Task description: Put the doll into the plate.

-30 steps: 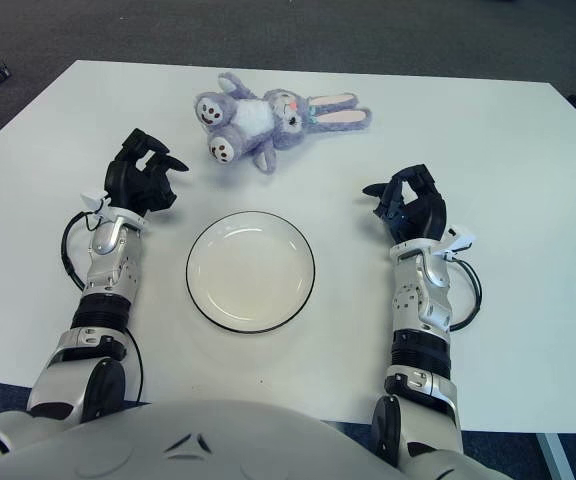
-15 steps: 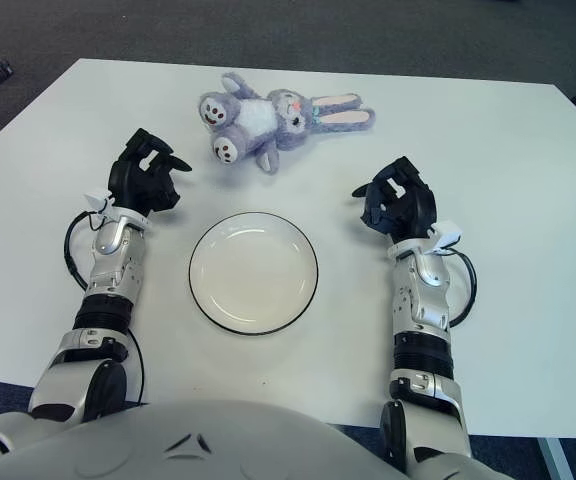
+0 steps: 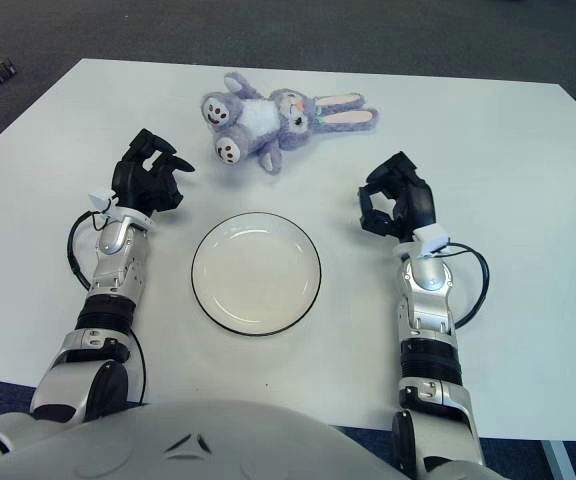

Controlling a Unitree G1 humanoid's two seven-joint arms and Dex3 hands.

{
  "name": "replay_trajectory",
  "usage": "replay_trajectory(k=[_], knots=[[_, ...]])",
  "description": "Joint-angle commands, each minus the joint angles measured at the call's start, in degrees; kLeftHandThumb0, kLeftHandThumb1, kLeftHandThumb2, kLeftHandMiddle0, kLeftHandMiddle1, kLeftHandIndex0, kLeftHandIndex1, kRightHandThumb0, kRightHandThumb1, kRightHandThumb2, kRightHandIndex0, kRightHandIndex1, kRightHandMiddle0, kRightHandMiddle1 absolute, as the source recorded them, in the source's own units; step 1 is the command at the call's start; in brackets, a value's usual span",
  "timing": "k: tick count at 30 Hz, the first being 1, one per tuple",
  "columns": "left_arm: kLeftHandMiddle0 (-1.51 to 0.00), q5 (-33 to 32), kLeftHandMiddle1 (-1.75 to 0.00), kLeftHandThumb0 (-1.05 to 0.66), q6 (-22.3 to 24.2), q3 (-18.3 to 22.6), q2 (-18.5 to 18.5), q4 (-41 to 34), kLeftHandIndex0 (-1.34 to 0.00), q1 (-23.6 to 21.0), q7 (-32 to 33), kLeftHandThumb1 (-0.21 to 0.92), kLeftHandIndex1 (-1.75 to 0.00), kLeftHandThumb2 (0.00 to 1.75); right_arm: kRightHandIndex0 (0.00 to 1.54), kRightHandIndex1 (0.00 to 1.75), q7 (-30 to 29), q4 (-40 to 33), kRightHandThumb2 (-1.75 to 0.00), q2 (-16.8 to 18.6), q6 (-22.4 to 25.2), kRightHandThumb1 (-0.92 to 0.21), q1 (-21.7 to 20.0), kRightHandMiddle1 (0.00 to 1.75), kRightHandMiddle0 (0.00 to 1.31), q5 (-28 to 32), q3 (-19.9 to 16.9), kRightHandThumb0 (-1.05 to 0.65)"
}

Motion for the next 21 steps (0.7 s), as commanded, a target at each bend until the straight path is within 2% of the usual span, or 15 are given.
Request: replay_trajectory(k=[1, 5, 10, 18, 21], knots=[[-0.64, 0.0, -1.55, -0.01, 0.3, 0.0, -0.9, 4.1, -0.56, 5.5, 0.5, 0.24, -1.75, 1.35, 0.38, 1.56, -2.9, -0.5, -0.76, -1.4, -0.7, -0.72, 0.6, 1.75, 0.2, -3.7, 0.3, -0.01], [-0.64, -0.1, -1.55, -0.01, 0.4, -0.2, -1.0, 4.2, -0.56, 5.5, 0.3, 0.25, -1.75, 1.34, 0.36, 1.61, -4.3, -0.7, -0.78, -2.6, -0.6, -0.73, -0.2, 1.75, 0.17, -5.9, 0.6, -0.01], [-0.64, 0.1, -1.55, -0.01, 0.5, -0.4, -1.1, 4.7, -0.55, 5.4, 0.7, 0.25, -1.75, 1.34, 0.39, 1.67, -3.1, -2.4, -0.86, -5.8, 1.5, -0.69, -1.4, 1.75, 0.14, -7.9, 1.4, -0.01], [-0.65, 1.1, -1.58, -0.01, 0.4, -0.7, -1.4, 4.8, -0.54, 5.5, 1.7, 0.23, -1.75, 1.37, 0.35, 1.64, -0.5, -7.0, -0.71, -11.1, 6.2, -0.79, -1.6, 1.75, 0.07, -11.9, 2.8, -0.01], [-0.65, 1.4, -1.59, -0.01, 0.5, -0.9, -1.3, 4.8, -0.54, 5.5, 1.6, 0.23, -1.75, 1.37, 0.22, 1.61, 1.5, -9.1, -0.74, -14.2, 8.1, -0.78, -1.7, 1.55, 0.02, -14.3, 4.0, -0.49]])
